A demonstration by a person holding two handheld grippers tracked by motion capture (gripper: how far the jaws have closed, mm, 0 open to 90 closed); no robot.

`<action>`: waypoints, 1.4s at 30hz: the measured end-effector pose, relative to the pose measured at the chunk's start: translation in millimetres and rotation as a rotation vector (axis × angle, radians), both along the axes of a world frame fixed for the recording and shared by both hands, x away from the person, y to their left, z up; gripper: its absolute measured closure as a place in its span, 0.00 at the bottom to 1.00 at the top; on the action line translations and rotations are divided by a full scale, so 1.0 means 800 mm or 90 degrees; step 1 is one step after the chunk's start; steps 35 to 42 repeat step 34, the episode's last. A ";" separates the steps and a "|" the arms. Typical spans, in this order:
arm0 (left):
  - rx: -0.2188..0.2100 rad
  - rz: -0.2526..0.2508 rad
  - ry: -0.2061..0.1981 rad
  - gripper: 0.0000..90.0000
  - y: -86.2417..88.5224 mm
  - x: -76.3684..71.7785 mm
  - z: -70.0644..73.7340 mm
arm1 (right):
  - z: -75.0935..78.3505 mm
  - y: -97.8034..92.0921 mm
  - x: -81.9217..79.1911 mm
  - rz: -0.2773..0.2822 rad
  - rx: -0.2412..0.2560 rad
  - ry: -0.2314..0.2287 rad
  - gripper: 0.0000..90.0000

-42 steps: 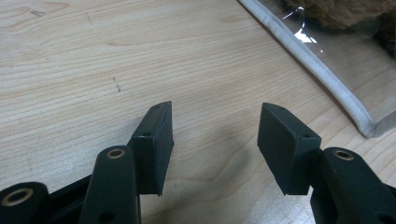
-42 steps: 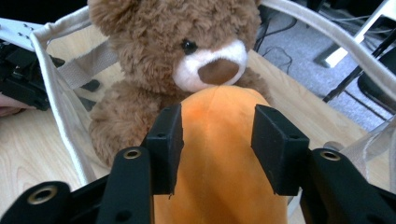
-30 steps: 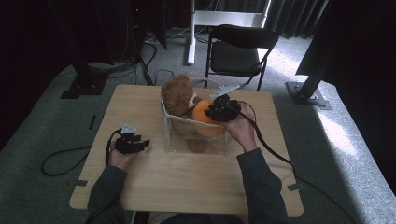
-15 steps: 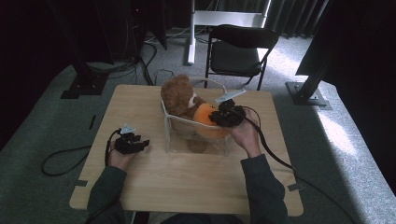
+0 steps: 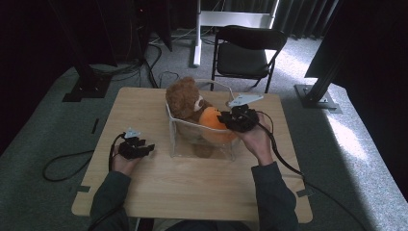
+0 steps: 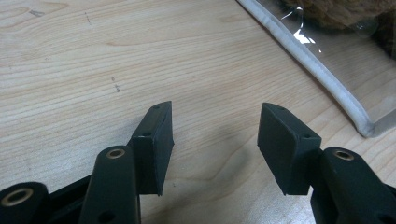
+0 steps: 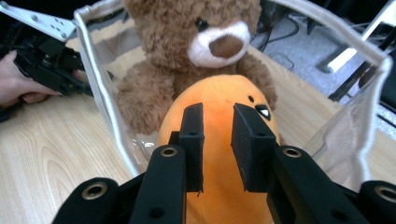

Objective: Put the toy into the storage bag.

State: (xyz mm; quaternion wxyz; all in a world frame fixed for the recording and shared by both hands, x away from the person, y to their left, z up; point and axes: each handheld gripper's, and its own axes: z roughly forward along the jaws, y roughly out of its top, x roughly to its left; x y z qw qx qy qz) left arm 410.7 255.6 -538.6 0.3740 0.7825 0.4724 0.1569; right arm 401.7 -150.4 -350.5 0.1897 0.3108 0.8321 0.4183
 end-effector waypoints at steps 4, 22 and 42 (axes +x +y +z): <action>-0.004 0.002 -0.001 0.51 0.000 0.000 0.000 | 0.007 -0.007 -0.012 -0.004 0.011 -0.021 0.81; -0.004 0.003 -0.001 0.51 -0.001 0.000 -0.001 | -0.017 -0.042 -0.082 0.000 0.056 -0.092 0.77; -0.002 0.002 0.000 0.51 -0.002 0.000 -0.001 | -0.025 -0.072 -0.096 -0.053 0.086 -0.113 0.74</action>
